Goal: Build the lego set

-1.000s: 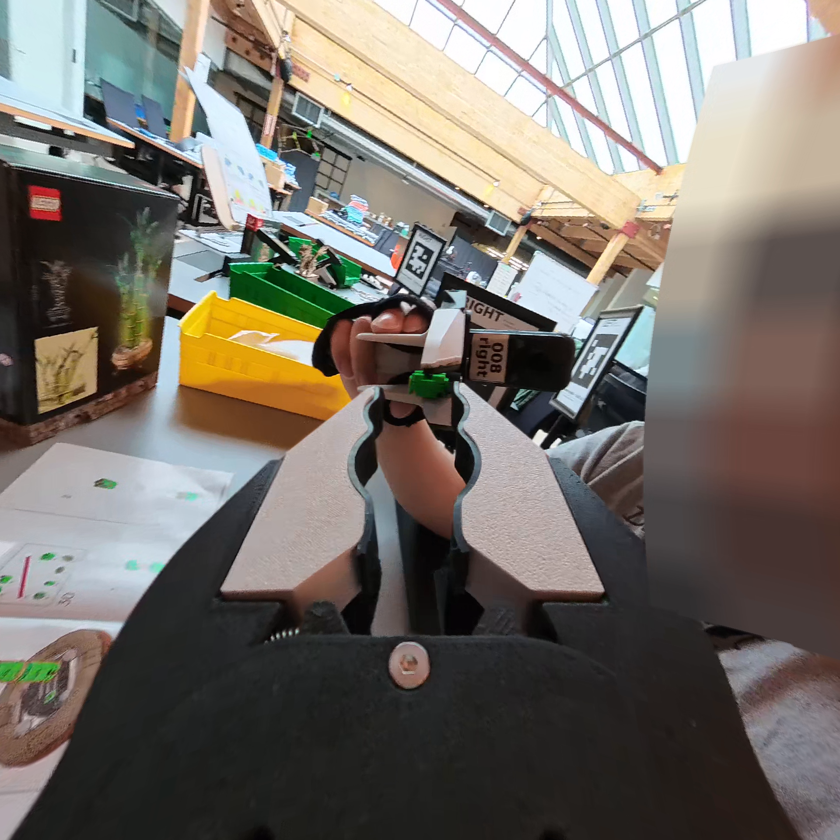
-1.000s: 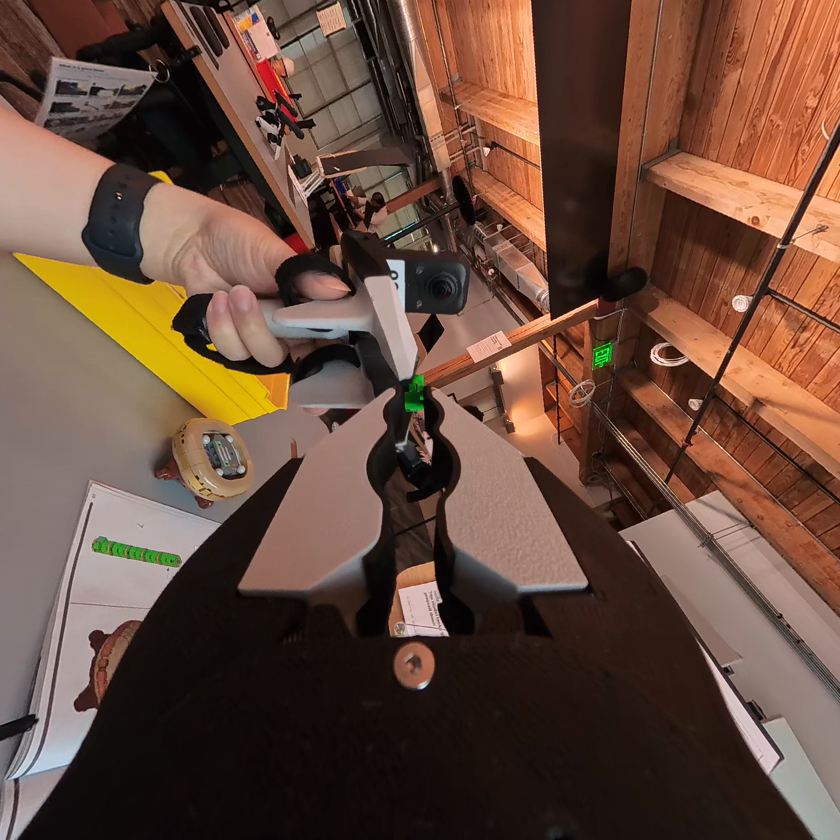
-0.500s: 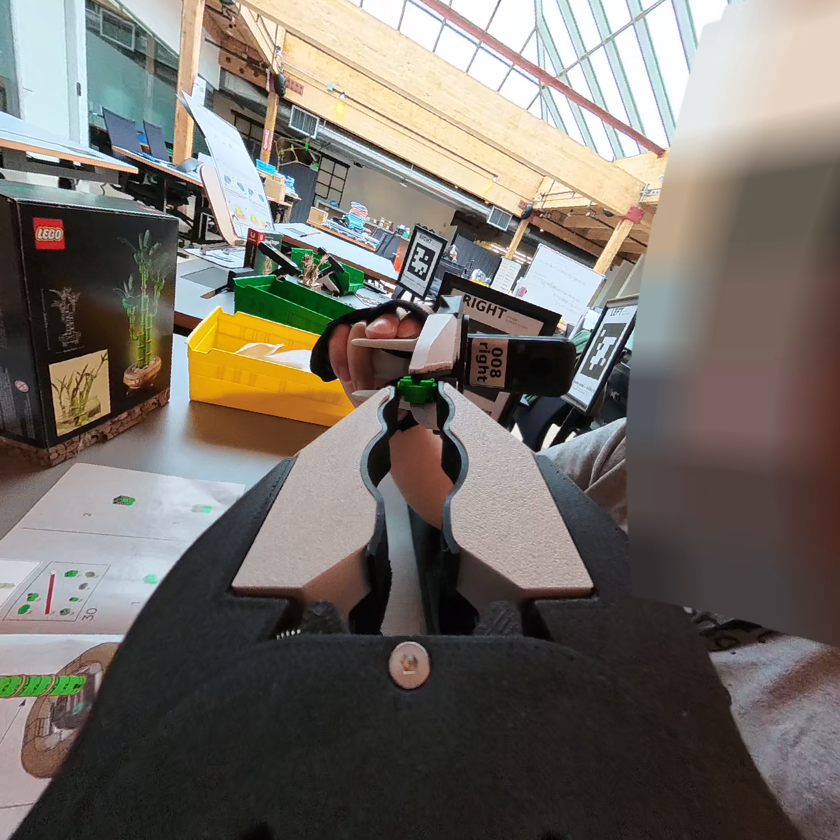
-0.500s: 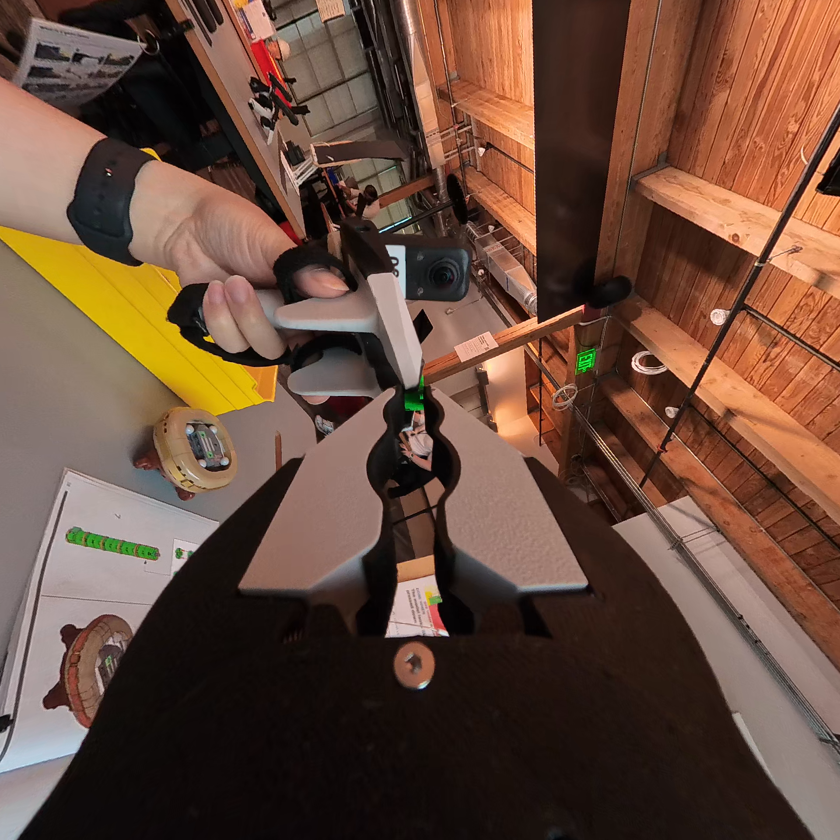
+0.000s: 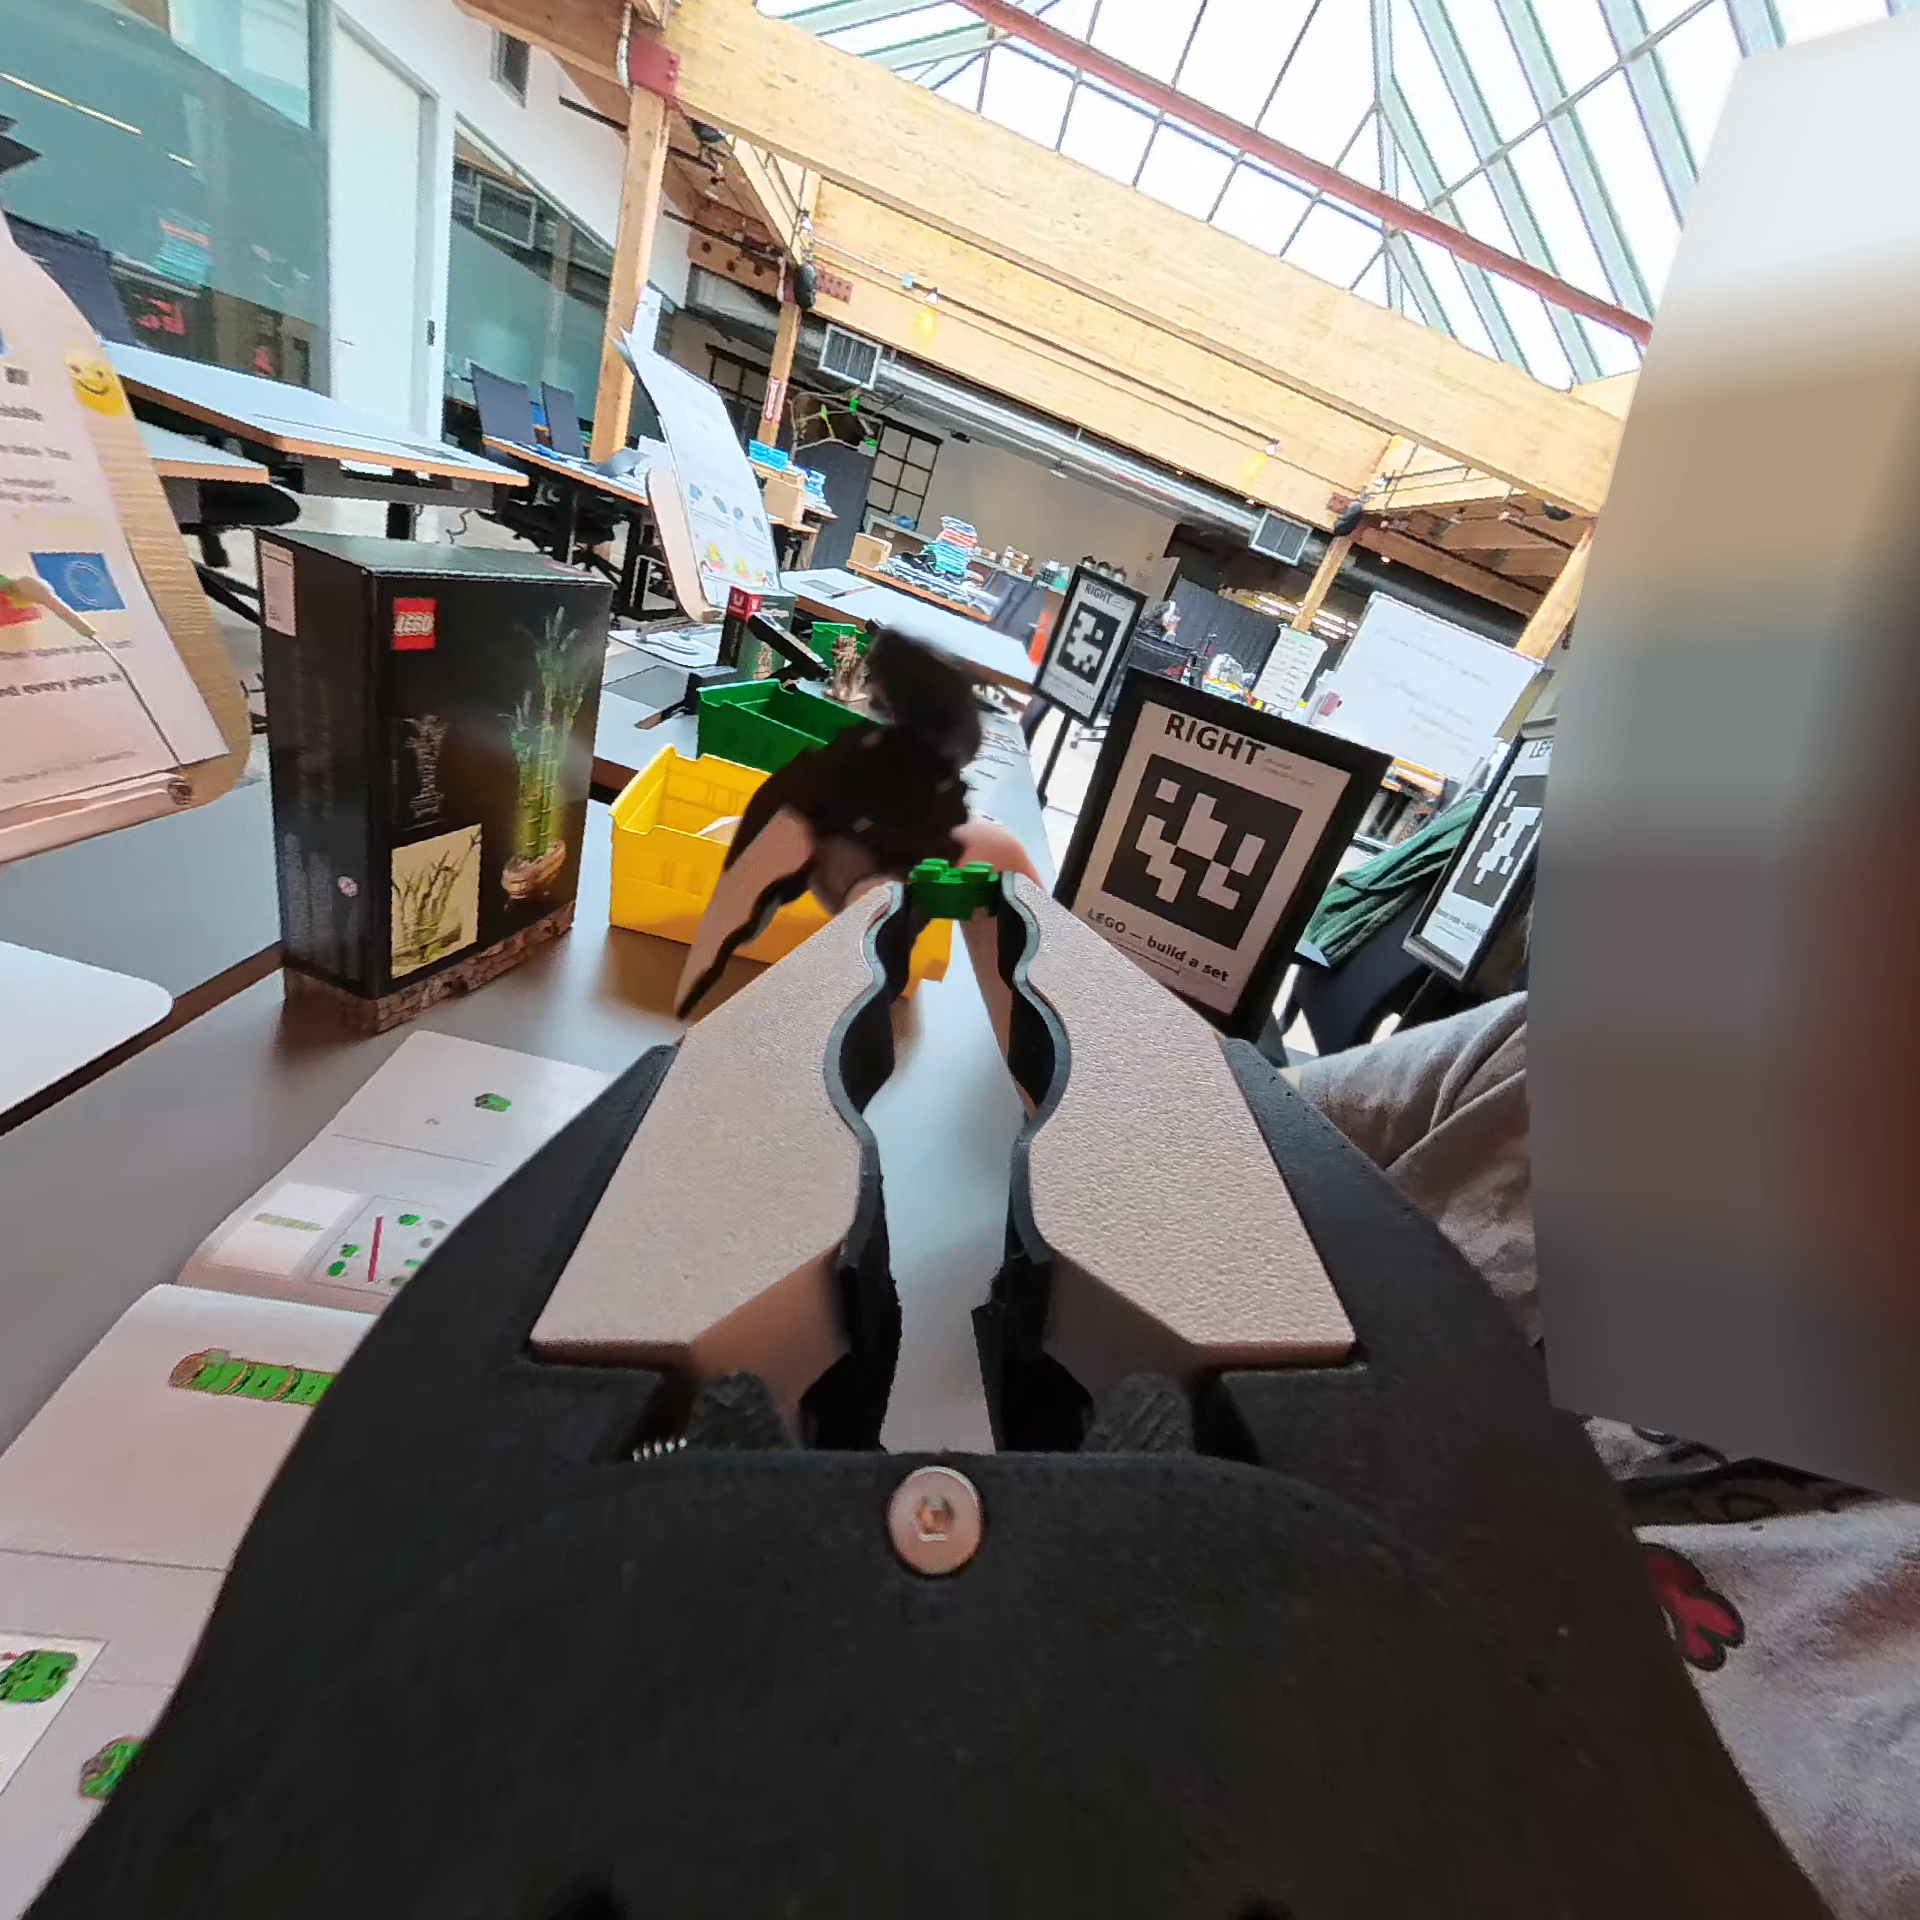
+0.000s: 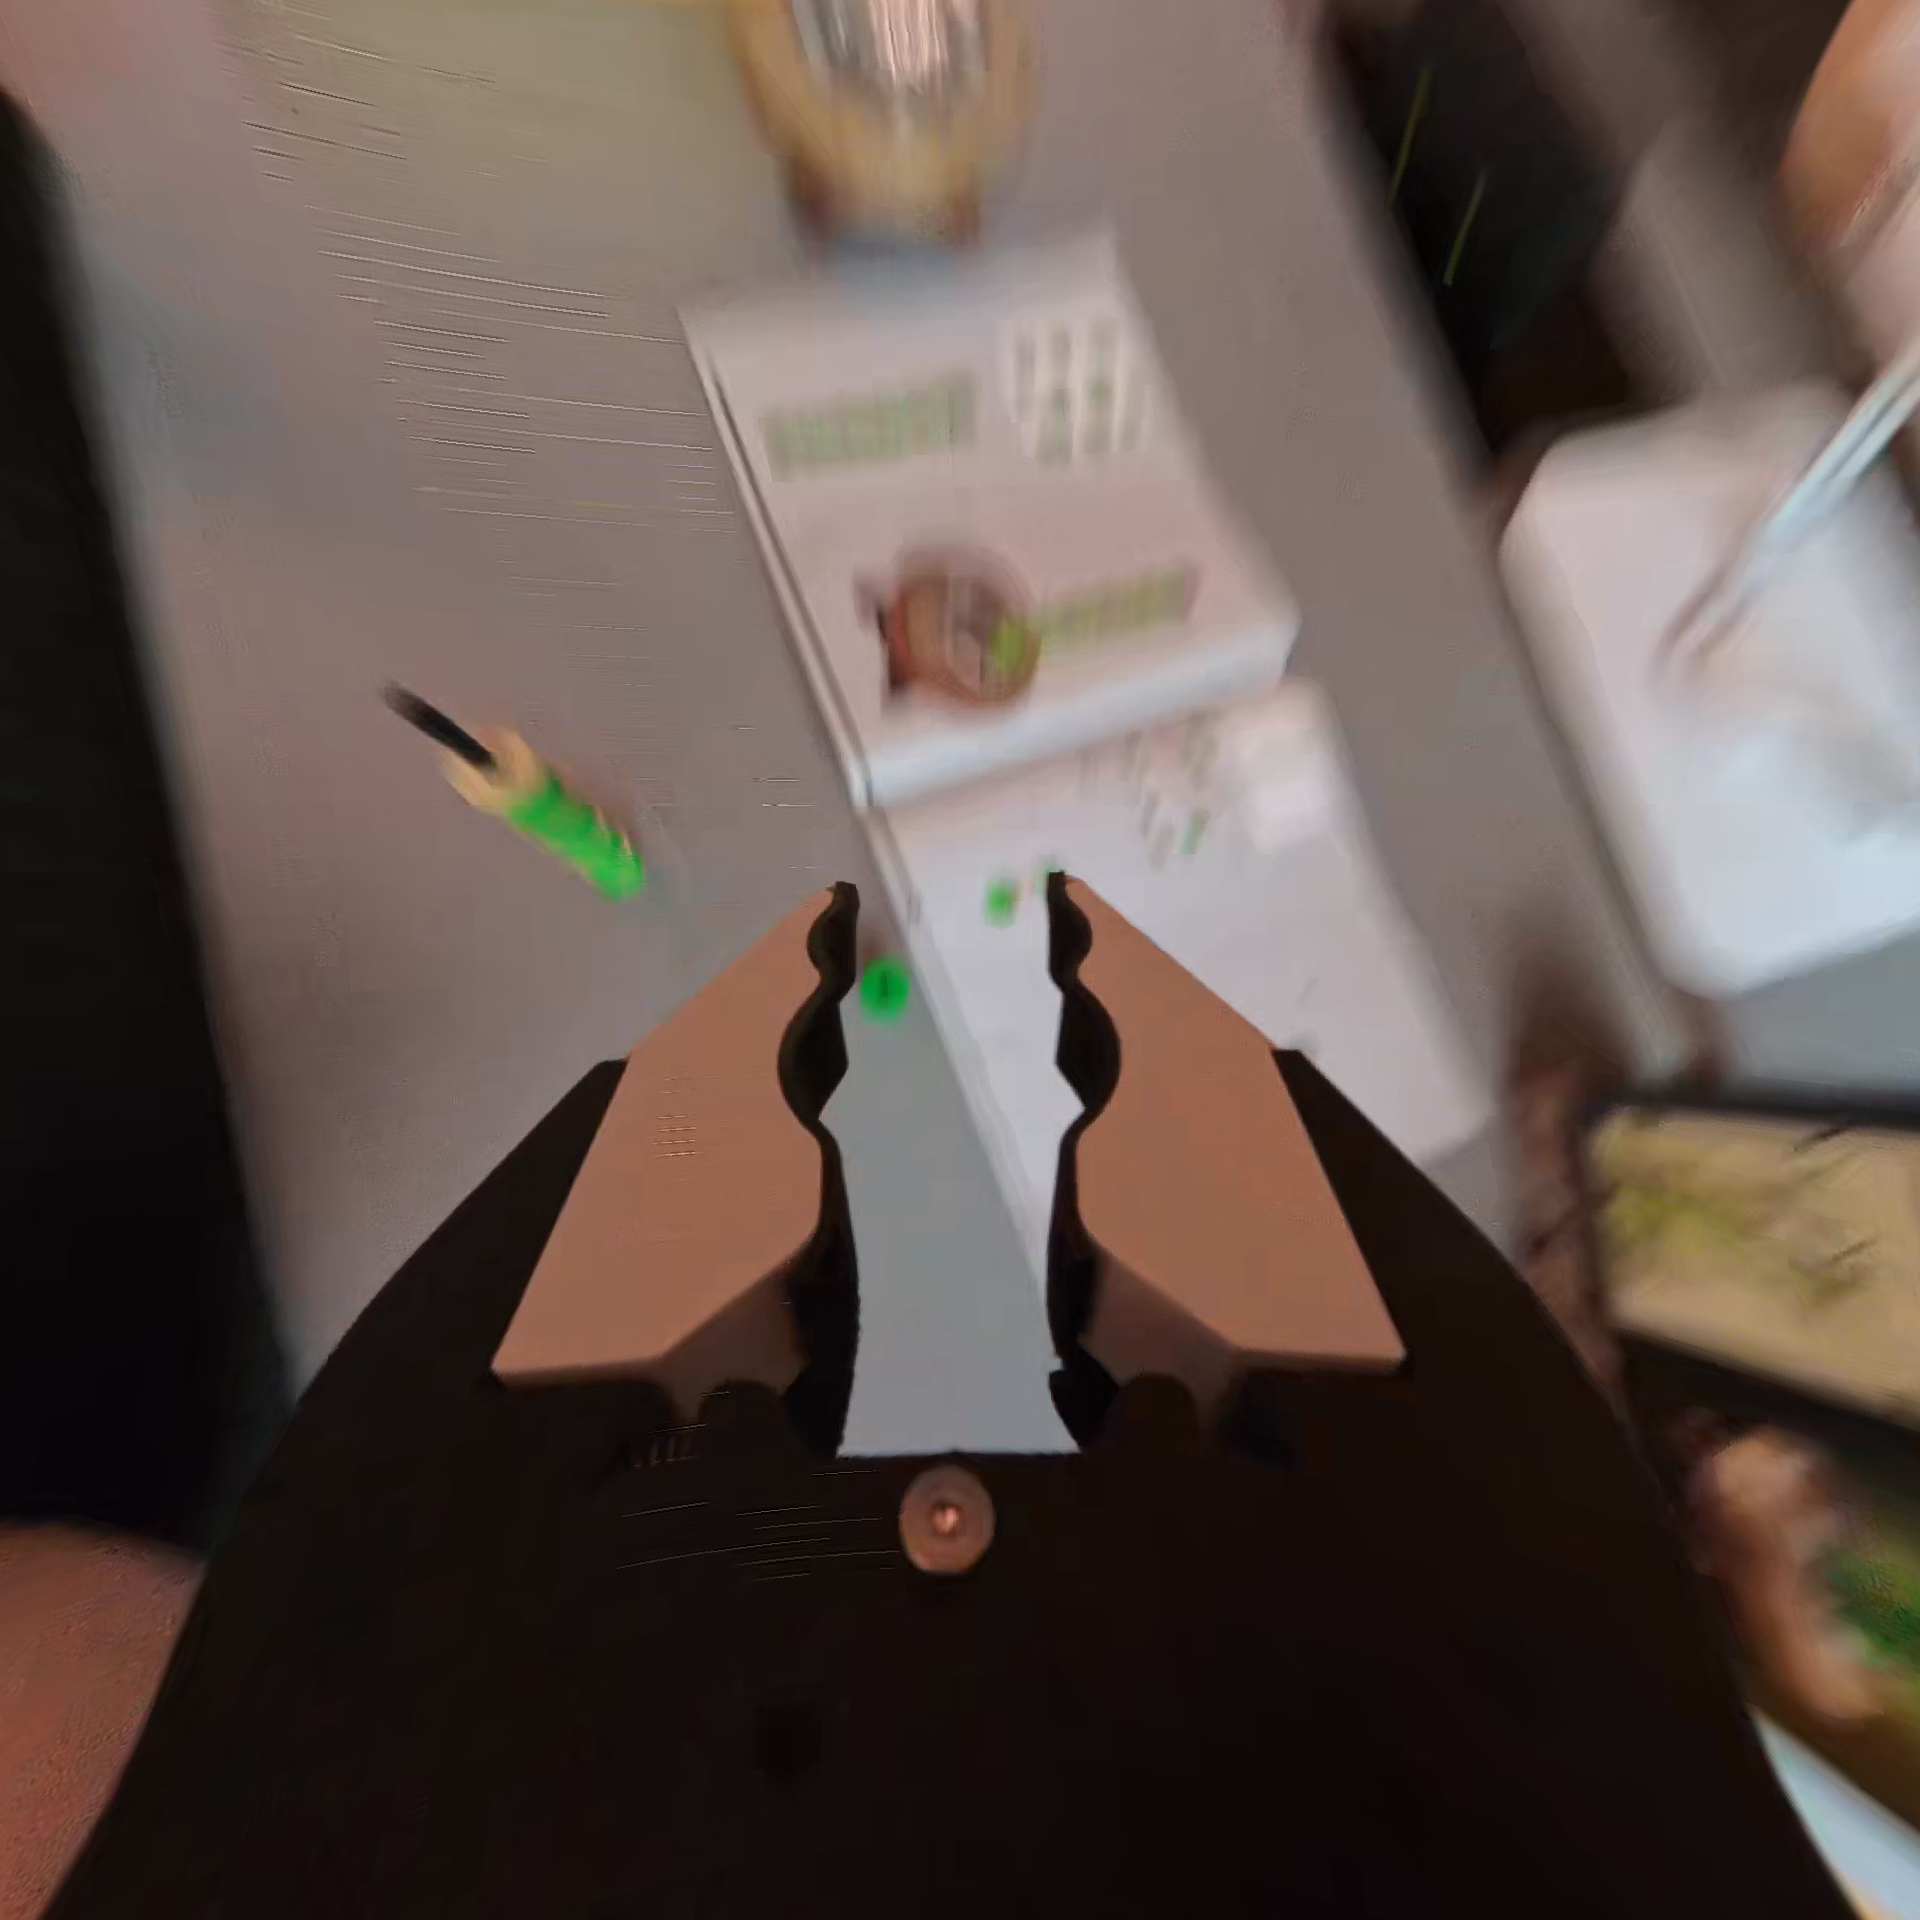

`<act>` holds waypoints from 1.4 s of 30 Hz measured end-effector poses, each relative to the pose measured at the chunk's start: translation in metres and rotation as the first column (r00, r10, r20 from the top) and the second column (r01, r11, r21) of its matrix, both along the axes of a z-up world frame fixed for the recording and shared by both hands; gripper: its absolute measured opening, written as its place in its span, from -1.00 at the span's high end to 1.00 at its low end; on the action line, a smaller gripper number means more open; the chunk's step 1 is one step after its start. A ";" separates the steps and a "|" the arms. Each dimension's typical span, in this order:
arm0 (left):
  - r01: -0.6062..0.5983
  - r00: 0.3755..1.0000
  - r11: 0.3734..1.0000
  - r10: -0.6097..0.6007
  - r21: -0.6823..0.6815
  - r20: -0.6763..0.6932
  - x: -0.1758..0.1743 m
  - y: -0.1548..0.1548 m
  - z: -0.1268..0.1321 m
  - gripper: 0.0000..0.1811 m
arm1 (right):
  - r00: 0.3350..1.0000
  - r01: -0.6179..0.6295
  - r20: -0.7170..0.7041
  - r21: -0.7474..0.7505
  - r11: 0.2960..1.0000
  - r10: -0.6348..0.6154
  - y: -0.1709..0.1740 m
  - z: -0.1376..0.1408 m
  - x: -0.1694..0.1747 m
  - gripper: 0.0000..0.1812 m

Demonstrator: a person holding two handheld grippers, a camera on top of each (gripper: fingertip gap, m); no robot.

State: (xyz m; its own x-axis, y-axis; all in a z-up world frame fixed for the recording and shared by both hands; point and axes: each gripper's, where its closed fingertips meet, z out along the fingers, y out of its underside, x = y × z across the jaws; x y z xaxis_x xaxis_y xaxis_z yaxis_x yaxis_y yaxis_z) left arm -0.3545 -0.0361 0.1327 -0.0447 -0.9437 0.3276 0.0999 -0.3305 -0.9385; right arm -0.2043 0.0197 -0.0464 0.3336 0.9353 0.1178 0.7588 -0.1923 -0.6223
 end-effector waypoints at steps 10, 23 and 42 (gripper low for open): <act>0.012 1.000 1.000 -0.012 -0.025 -0.008 0.006 0.003 -0.004 0.84 | 0.964 0.067 0.262 -0.386 0.920 0.040 -0.008 -0.111 0.008 0.55; 0.010 0.999 0.999 -0.012 -0.039 -0.031 0.006 0.006 -0.010 0.85 | 0.936 0.064 0.345 -0.348 0.935 0.065 -0.004 -0.120 0.013 0.83; 0.078 0.959 0.995 -0.092 -0.063 -0.268 0.025 0.003 -0.062 0.84 | 0.628 -0.351 -0.726 0.056 0.935 0.279 -0.049 0.134 -0.069 0.84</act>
State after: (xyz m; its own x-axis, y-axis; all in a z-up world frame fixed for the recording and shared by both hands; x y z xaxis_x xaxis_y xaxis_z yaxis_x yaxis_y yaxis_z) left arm -0.3292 -0.0334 0.0707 -0.0269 -0.9218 0.3867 -0.1858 -0.3755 -0.9080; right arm -0.2736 -0.0289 0.0876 -0.0368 0.9933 -0.1098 0.1118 -0.1051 -0.9882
